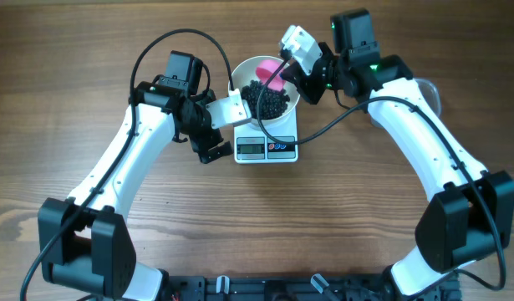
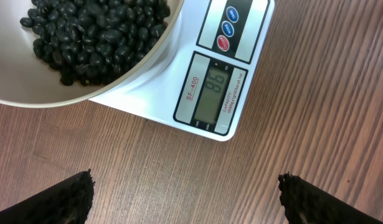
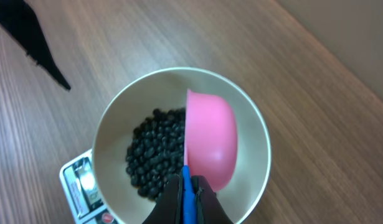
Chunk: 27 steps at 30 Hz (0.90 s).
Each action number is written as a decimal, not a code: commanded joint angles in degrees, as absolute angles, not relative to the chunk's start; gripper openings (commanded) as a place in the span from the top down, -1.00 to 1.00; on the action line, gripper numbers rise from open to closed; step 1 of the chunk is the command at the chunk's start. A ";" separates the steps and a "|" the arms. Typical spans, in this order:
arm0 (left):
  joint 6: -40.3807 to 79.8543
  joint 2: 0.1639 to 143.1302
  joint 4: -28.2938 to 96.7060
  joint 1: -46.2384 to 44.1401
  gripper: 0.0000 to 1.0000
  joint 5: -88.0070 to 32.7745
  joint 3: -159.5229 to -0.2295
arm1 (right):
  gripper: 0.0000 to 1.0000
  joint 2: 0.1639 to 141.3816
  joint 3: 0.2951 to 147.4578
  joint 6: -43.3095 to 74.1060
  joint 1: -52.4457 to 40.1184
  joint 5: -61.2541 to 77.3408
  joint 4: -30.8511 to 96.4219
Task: Scoop item into bowl and weigh 150g on scale
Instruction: 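Tip the scoop to pour the beans into the white bowl, then move the empty scoop back right into the bean tub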
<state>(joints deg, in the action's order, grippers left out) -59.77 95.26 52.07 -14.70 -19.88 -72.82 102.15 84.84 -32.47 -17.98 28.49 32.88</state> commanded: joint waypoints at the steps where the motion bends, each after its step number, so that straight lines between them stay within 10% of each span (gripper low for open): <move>1: -60.88 95.48 52.12 -14.61 -1.00 -21.21 -73.08 | 0.91 101.78 85.10 -33.76 -18.09 29.91 32.84; 14: -60.88 95.48 52.14 -14.61 -1.00 -21.21 -73.08 | 0.91 95.77 87.26 -2.57 -9.39 30.09 22.70; 27: -60.88 95.48 52.12 -14.61 -1.00 -21.21 -73.08 | 0.91 93.56 87.24 -3.81 12.69 18.46 50.96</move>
<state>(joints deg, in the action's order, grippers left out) -59.79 95.26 52.07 -14.70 -19.88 -72.82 93.41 86.72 -1.56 11.07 24.80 49.43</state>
